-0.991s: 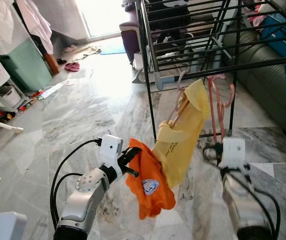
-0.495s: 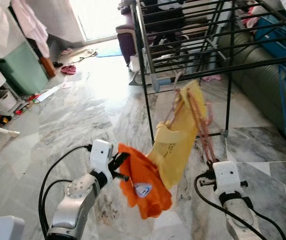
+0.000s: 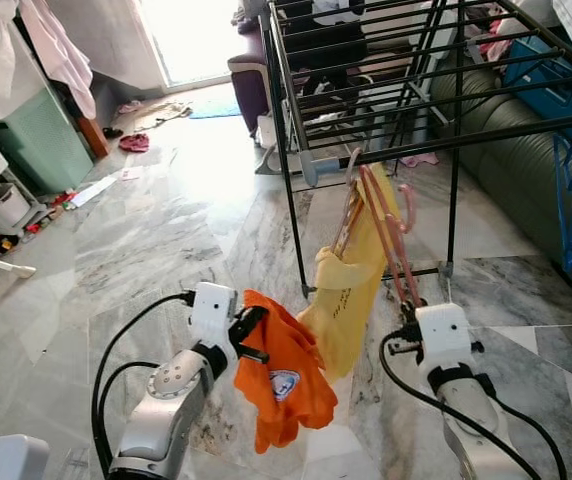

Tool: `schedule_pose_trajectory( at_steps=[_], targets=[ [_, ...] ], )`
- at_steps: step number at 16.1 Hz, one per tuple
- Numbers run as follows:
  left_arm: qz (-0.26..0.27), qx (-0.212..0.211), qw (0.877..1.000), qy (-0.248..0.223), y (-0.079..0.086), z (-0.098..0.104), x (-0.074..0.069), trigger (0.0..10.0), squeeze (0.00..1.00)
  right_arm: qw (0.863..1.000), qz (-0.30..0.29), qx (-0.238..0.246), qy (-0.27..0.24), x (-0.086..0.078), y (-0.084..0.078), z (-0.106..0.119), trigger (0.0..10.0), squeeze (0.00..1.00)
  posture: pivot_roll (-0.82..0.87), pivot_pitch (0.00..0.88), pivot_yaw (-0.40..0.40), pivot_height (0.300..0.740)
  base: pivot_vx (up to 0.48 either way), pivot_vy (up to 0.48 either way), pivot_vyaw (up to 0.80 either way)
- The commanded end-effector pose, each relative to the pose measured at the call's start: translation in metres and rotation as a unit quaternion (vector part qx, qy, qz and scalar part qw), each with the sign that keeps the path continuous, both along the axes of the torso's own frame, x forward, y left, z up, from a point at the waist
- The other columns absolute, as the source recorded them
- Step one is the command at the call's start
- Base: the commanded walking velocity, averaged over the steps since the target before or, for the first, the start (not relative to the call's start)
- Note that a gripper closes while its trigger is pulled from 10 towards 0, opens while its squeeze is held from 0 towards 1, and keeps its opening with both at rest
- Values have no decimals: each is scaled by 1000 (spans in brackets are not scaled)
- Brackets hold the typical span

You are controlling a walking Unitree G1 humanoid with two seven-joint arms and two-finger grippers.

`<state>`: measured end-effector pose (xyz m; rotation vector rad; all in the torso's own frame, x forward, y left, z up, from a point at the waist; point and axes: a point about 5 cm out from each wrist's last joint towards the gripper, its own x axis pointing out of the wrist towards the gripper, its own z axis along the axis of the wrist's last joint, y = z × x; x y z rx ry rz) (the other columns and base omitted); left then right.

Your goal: Hang hanger

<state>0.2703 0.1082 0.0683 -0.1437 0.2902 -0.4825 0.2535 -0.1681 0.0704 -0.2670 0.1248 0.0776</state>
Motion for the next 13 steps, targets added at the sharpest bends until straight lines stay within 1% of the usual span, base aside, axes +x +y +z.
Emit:
schedule_pose_trajectory(
  at_steps=[1,7,13],
  targets=[
    [2,1,1000,-11,3,5,0,10000,0,1000,23,2,-9,4,11,6,10000,0,-97,0,124,740,0,0,0],
    [-7,0,1000,-2,2,2,-2,10000,0,999,44,3,-12,3,19,8,10000,0,-100,6,129,740,0,0,0],
    [-12,-2,1000,2,-1,1,-2,10000,0,998,59,3,-14,5,23,9,10000,0,-102,7,127,740,0,-337,0]
  ],
)
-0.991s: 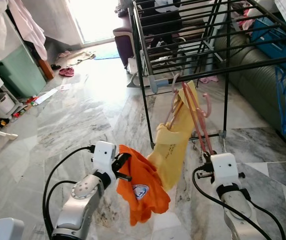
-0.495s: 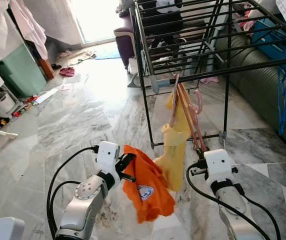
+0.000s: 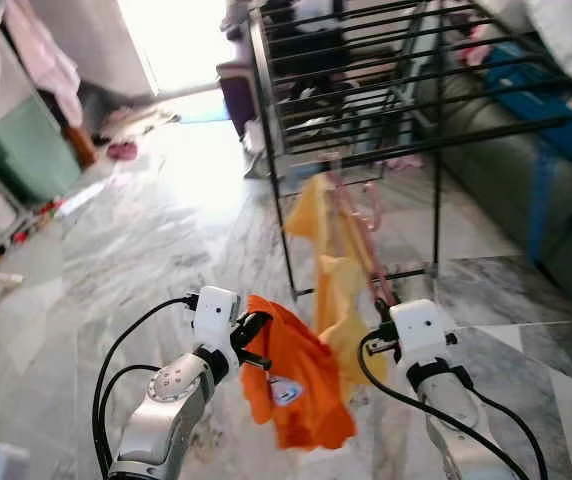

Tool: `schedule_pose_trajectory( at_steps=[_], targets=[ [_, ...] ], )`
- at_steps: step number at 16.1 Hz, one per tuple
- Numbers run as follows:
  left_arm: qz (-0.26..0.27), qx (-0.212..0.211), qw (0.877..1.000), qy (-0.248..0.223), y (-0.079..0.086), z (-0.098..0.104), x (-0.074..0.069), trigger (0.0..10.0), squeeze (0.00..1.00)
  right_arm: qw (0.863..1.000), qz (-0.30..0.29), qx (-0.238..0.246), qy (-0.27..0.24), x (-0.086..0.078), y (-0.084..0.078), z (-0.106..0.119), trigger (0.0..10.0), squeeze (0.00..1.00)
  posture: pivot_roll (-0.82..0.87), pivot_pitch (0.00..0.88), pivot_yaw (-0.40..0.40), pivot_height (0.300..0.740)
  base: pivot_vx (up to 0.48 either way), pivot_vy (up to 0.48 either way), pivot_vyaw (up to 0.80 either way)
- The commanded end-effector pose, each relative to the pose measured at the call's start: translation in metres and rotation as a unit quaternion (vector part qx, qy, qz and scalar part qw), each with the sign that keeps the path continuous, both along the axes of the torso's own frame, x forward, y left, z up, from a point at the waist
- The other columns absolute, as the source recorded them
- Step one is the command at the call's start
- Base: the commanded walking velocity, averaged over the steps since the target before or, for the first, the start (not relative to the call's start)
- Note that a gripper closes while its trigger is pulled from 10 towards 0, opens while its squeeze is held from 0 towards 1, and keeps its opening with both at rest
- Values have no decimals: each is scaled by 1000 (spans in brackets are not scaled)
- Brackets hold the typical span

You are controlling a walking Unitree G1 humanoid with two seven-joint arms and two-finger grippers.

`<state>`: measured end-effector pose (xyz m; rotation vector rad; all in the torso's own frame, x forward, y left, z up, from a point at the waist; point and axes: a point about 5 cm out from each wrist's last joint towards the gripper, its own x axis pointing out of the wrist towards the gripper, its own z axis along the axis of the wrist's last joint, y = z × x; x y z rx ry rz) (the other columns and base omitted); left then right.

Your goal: Hang hanger

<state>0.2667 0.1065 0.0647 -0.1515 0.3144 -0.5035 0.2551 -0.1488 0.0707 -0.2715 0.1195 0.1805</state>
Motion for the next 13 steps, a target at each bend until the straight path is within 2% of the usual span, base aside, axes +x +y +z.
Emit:
schedule_pose_trajectory(
  at_steps=[1,13],
  targets=[
    [-2,0,1000,-10,0,5,1,10000,0,1000,9,4,-18,3,4,10,10000,0,-103,7,126,740,0,-375,0],
    [-8,12,1000,-6,1,2,3,10000,0,1000,14,9,-10,2,9,7,10000,0,-105,0,129,740,0,-370,0]
  ],
)
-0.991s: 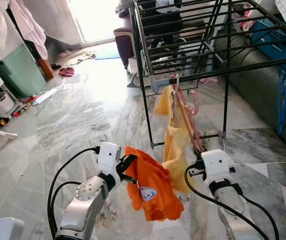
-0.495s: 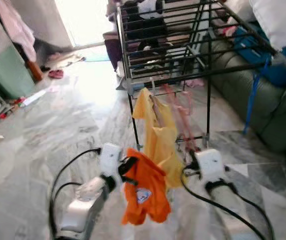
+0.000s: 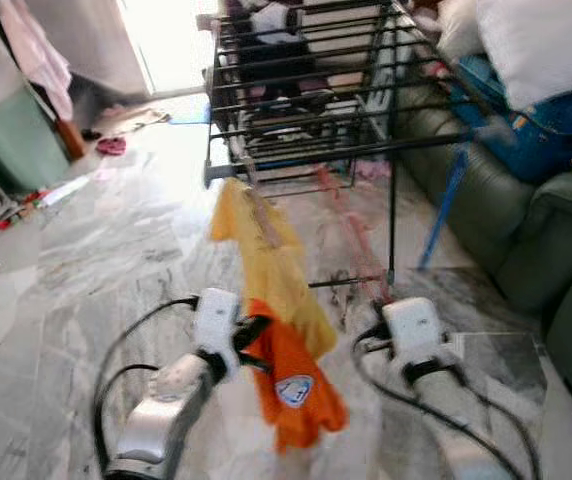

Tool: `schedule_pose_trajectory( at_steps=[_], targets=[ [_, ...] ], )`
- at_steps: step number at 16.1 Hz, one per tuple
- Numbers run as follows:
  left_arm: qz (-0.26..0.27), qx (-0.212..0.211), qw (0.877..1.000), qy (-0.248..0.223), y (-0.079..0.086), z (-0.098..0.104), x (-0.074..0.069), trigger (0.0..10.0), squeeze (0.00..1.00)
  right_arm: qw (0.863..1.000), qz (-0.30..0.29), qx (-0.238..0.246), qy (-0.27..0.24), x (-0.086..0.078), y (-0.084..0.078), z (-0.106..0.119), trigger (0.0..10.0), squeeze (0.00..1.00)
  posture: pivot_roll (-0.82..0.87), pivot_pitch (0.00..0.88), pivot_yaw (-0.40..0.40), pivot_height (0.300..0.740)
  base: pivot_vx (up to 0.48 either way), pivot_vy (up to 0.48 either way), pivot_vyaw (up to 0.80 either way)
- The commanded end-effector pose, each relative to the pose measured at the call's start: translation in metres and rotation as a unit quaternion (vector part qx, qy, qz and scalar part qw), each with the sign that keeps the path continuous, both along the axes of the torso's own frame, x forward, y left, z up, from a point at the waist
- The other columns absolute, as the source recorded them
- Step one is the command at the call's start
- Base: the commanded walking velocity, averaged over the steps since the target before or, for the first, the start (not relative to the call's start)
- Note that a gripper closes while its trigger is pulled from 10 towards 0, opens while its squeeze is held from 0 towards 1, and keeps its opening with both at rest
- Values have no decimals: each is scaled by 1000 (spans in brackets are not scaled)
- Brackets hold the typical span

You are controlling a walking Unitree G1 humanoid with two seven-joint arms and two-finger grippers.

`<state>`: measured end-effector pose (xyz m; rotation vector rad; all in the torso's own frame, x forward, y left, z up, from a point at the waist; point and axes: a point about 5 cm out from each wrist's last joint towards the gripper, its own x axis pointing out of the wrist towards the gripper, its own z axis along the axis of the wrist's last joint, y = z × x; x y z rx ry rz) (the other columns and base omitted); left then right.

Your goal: Hang hanger

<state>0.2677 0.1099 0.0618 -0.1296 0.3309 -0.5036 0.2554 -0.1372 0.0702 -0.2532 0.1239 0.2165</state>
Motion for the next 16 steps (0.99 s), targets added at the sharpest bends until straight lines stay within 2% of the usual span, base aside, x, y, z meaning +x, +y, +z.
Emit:
schedule_pose_trajectory(
  at_steps=[1,2,6,7,10,13,16],
  targets=[
    [-6,2,1000,-10,-3,4,2,10000,0,1000,0,3,-8,2,-2,6,10000,0,-105,0,130,740,0,-307,0],
    [-7,3,1000,-10,-3,4,2,10000,0,1000,0,6,-2,1,-2,4,10000,0,-105,0,131,740,0,-307,0],
    [-1,-3,1000,-11,-1,5,2,10000,0,997,-20,27,75,-1,-6,-15,10000,0,-101,0,127,740,0,0,0],
    [2,-3,1000,-10,-1,5,2,10000,0,994,-21,46,96,-2,-6,-19,10000,0,-101,0,126,740,0,0,0],
    [21,11,1000,-3,4,2,3,10000,0,993,11,36,110,-12,-6,-23,10000,0,-104,0,123,740,0,0,0],
    [43,39,998,6,7,-2,5,10000,0,992,5,43,119,-14,-9,-24,10000,0,-108,1,125,740,0,0,0],
    [48,47,998,2,6,-2,6,10000,0,991,9,45,123,-14,-6,-24,10000,0,-110,3,126,740,-254,0,0]
  ],
)
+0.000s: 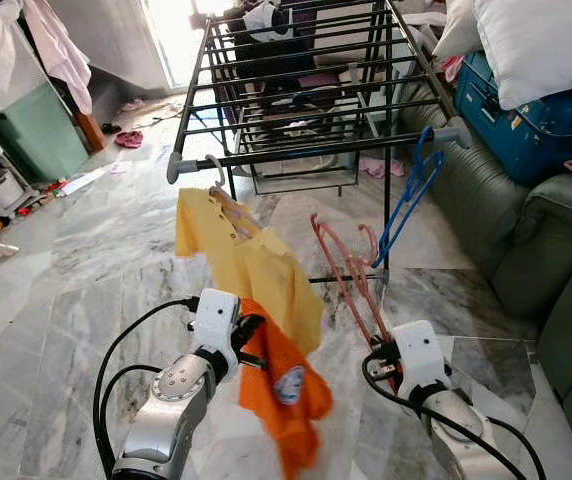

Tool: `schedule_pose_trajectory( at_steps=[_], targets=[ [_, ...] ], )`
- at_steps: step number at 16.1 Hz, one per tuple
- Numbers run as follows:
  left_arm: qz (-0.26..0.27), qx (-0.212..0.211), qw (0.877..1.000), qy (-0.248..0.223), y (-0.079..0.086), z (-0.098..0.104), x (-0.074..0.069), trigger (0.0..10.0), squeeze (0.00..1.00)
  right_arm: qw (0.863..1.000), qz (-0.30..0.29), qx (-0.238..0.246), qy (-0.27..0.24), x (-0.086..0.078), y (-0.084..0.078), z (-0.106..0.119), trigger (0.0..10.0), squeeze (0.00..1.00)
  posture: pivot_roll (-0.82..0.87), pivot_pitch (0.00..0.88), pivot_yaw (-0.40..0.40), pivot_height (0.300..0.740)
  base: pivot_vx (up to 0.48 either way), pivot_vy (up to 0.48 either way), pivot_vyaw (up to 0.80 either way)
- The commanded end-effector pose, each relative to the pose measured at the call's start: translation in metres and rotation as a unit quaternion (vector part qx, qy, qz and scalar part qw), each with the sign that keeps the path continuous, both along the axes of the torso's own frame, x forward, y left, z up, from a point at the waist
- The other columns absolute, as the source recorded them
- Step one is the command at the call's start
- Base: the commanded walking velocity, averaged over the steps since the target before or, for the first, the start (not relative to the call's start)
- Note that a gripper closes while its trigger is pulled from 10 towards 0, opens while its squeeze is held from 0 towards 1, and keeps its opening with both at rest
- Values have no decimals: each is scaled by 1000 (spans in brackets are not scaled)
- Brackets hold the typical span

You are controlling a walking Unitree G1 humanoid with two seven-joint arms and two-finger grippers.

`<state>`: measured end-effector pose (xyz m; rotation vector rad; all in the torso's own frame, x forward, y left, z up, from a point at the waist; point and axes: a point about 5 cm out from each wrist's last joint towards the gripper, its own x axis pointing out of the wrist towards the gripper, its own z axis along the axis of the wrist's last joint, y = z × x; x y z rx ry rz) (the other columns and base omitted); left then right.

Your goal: Hang hanger

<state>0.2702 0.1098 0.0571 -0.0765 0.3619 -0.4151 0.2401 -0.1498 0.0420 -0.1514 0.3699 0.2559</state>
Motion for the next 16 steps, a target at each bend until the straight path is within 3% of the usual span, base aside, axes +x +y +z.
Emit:
schedule_pose_trajectory(
  at_steps=[1,16],
  targets=[
    [9,13,1000,-7,5,3,4,10000,0,1000,7,11,-5,1,7,4,10000,0,-110,4,126,740,-277,0,0],
    [-2,19,1000,1,4,1,3,10000,0,1000,12,17,0,1,14,3,10000,0,-104,7,139,740,-357,0,0]
  ],
)
